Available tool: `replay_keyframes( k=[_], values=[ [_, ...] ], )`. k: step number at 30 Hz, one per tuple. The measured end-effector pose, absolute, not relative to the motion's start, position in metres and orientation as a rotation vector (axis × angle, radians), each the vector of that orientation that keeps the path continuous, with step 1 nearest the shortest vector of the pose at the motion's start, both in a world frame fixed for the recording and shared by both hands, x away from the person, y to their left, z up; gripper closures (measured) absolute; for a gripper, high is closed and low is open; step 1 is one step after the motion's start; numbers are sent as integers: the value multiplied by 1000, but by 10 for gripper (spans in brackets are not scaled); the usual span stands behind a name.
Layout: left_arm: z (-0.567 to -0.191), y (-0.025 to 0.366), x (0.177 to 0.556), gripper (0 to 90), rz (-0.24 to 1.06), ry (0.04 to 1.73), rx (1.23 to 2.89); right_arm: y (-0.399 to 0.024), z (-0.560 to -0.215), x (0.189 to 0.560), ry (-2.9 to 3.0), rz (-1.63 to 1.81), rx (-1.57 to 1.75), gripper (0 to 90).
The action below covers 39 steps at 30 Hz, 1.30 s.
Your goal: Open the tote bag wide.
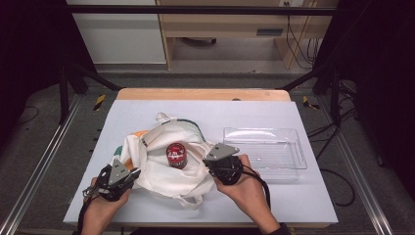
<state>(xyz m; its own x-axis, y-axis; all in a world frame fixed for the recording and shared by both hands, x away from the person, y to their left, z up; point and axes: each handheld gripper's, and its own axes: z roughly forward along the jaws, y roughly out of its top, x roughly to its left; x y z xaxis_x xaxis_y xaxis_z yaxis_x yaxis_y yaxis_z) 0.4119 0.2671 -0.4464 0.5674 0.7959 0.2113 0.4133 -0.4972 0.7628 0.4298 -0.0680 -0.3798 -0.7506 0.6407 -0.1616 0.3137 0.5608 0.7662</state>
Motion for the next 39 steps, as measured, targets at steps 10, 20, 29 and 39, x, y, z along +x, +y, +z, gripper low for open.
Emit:
replay_keyframes(
  k=[10,20,29,39],
  values=[
    [-447,267,412,842,732,960,2134,-73,-420,418,2380,1034,837,900],
    [-451,269,415,842,705,968,2150,-74,-451,417,2399,983,880,900],
    [-454,272,416,839,698,972,2148,-76,-464,423,2411,973,916,900],
    [-419,277,410,734,727,924,1977,-77,-459,419,2387,1017,899,900]
  ],
)
